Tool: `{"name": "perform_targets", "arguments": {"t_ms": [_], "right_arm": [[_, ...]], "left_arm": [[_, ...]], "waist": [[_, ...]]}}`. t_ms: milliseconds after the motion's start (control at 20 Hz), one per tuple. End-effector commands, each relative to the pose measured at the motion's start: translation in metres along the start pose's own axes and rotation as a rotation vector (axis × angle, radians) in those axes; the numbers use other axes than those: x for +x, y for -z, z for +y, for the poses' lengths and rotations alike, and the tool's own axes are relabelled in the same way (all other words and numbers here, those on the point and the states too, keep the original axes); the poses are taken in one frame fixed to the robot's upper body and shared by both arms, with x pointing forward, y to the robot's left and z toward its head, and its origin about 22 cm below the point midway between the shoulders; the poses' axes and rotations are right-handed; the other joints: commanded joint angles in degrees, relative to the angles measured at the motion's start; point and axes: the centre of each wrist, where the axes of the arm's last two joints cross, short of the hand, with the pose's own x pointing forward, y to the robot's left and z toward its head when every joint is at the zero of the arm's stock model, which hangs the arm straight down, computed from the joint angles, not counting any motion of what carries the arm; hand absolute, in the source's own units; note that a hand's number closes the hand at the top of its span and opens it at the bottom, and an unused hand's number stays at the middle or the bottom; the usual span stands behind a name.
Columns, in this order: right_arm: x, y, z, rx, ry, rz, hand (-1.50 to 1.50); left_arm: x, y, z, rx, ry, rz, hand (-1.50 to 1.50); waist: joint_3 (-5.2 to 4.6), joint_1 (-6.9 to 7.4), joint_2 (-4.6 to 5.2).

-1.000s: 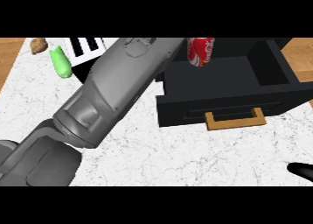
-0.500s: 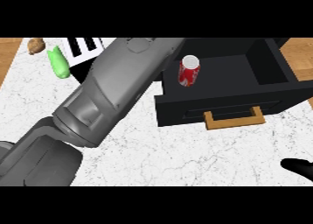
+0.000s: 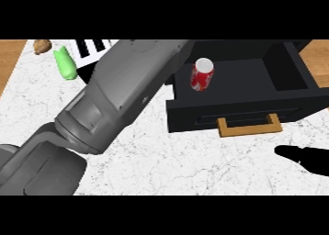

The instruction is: Pick up the can, place it into the drawer and close the drawer

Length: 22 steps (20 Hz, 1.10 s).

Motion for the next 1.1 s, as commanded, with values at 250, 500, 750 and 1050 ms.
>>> {"name": "perform_targets", "arguments": {"t_ms": [250,500,750,1050], "right_arm": [[-0.022,0.024,0.053,0.102,-0.266,-0.053,-1.5],[-0.055,0.047,0.079,0.164,-0.408,-0.035,-1.5],[-0.075,0.057,0.117,0.19,-0.519,-0.019,-1.5],[-0.098,0.079,0.159,0.186,-0.57,-0.02,-1.5]], "left_arm": [[0.0,0.001,0.0,0.012,0.011,-0.029,-1.5],[0.005,-0.001,-0.004,-0.007,0.023,-0.037,-1.5],[0.009,0.006,0.008,-0.023,0.013,-0.019,-1.5],[0.006,0.015,0.03,0.002,0.012,-0.03,-1.5]], "waist": [[0.03,1.58,-0.24],[-0.03,3.99,-0.9],[-0.08,4.81,-1.12],[-0.1,6.43,-1.33]]}}
